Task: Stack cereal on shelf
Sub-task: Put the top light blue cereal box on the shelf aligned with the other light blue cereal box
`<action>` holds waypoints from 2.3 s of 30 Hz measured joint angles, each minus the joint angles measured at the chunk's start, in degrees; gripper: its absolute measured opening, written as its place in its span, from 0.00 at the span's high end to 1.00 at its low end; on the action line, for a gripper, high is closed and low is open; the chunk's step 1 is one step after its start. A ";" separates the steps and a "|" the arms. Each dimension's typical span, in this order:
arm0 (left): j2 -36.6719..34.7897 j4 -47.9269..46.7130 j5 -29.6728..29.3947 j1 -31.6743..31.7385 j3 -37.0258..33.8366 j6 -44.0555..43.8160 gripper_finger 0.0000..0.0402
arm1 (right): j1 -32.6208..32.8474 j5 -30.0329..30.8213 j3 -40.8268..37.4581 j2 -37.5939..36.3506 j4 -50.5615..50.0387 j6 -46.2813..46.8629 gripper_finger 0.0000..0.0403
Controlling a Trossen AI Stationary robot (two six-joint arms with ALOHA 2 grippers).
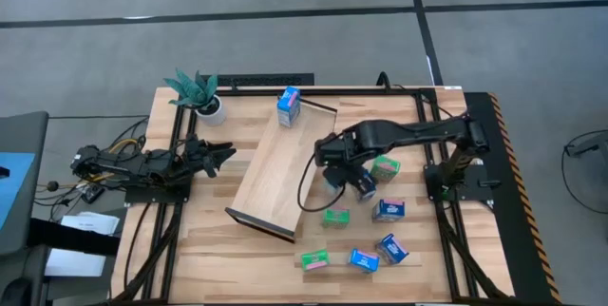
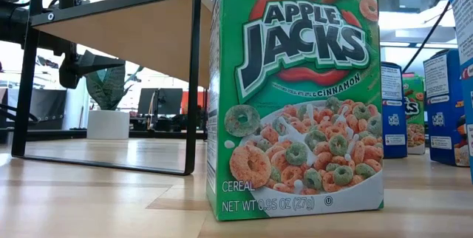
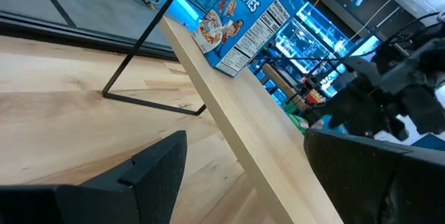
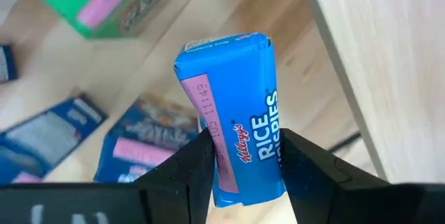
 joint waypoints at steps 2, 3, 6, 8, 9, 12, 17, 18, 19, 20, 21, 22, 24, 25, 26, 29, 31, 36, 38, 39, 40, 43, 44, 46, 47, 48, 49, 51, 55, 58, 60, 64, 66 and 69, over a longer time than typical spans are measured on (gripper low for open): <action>0.00 0.02 0.02 -0.02 0.00 -0.02 0.30 | 0.00 0.77 1.32 0.04 -1.18 -0.96 0.57; 0.00 0.02 0.00 -0.02 -0.01 -0.05 0.30 | -0.05 1.27 2.17 0.08 -1.57 -1.38 0.57; 0.00 0.04 0.02 -0.02 0.00 -0.46 0.30 | -0.45 4.05 6.11 0.08 -2.26 -2.80 0.57; 0.00 0.04 0.02 -0.02 0.00 -0.49 0.30 | -0.97 5.46 9.04 0.08 -3.25 -3.76 0.57; 0.00 0.06 0.02 -0.02 0.00 -0.50 0.30 | -1.23 6.18 10.51 0.08 -3.46 -4.00 0.57; -0.02 0.07 0.02 -0.02 0.00 -0.72 0.30 | -2.18 7.77 14.61 0.08 -5.01 -4.87 0.57; 0.00 0.07 0.02 -0.02 0.00 -1.53 0.30 | -4.13 10.30 18.89 0.06 -5.79 -7.37 0.57; -0.01 0.07 0.02 -0.01 0.00 -1.59 0.30 | -4.68 10.54 19.18 0.06 -5.23 -8.33 0.57; 0.00 0.07 0.02 -0.01 0.00 -1.89 0.30 | -5.23 10.99 19.40 0.08 -4.45 -9.48 0.57; 0.00 0.07 0.02 -0.02 0.00 -2.05 0.30 | -5.87 11.16 19.45 0.08 -3.64 -10.76 0.57; -0.01 0.07 0.02 -0.01 0.00 -2.28 0.30 | -6.48 11.18 19.47 0.08 -3.02 -12.09 0.57; -0.01 0.07 0.02 -0.01 0.00 -2.47 0.30 | -7.05 11.18 19.47 0.08 -2.49 -13.47 0.57; 0.00 0.07 0.02 -0.02 0.00 -2.51 0.30 | -8.38 11.18 19.47 0.27 -0.76 -15.95 0.57; 0.00 0.07 0.02 -0.02 0.00 -2.51 0.30 | -9.04 11.18 19.47 0.59 0.49 -17.10 0.57; -0.02 0.07 0.02 -0.01 0.00 -2.52 0.30 | -9.71 11.16 19.50 0.94 1.72 -18.06 0.57; -0.01 0.06 0.02 -0.01 0.00 -2.60 0.30 | -11.86 10.33 19.39 1.33 4.31 -20.74 0.57; -0.01 0.06 0.02 -0.02 0.00 -3.01 0.30 | -13.06 9.08 19.52 1.42 5.95 -22.18 0.57; -0.01 0.04 -0.11 -0.01 -0.01 -3.10 0.30 | -14.43 7.81 19.33 2.25 5.57 -24.72 0.57; 0.00 0.02 -0.95 -0.02 0.00 -3.08 0.30 | -14.62 6.40 19.35 1.89 6.09 -25.73 0.57; -0.02 0.00 -1.32 -0.01 -0.01 -3.08 0.30 | -14.65 6.14 18.90 1.87 6.81 -25.83 0.57; 0.00 -0.01 -1.47 -0.01 0.00 -3.08 0.30 | -14.79 6.12 18.53 1.99 7.16 -25.83 0.57; 0.00 -0.02 -1.73 0.00 0.00 -3.08 0.30 | -15.36 5.89 17.33 2.19 7.18 -25.88 0.57; 0.00 -0.02 -1.77 0.00 0.00 -3.08 0.30 | -15.54 5.71 16.84 2.10 7.56 -25.89 0.57; 0.00 -0.02 -1.78 -0.01 0.00 -3.06 0.30 | -16.15 5.22 15.87 2.07 8.27 -26.01 0.57; -0.01 -0.02 -1.78 -0.01 0.00 -3.06 0.30 | -16.30 5.17 15.40 2.07 8.96 -26.02 0.57; -0.02 -0.02 -1.79 0.00 0.00 -3.06 0.30 | -16.52 5.16 15.00 2.07 9.80 -26.05 0.57; -0.02 -0.02 -1.79 0.00 0.00 -3.06 0.30 | -16.65 5.13 14.88 2.07 10.12 -26.26 0.57; 0.00 -0.04 -1.79 -0.02 0.00 -3.04 0.30 | -16.93 5.10 14.88 2.07 10.43 -26.45 0.57; -0.01 -0.04 -1.79 0.00 0.00 -2.78 0.30 | -16.96 5.07 14.88 2.07 10.43 -26.83 0.57; -0.01 -0.04 -1.79 0.00 0.00 -2.11 0.30 | -16.79 5.06 14.88 2.07 10.60 -26.95 0.56; -0.01 -0.04 -2.09 -0.02 0.00 -1.94 0.30 | -16.70 5.06 14.88 2.07 10.70 -26.95 0.55; -0.02 -0.09 -2.98 0.00 0.00 -1.92 0.30 | -16.79 5.04 14.88 2.07 10.70 -26.88 0.51; 0.00 -0.09 -2.99 0.00 0.00 -1.92 0.30 | -16.81 5.03 14.88 2.07 10.71 -26.88 0.49; 0.00 -0.09 -2.99 -0.01 -0.01 -1.94 0.30 | -16.81 5.04 14.88 2.07 11.66 -26.86 0.44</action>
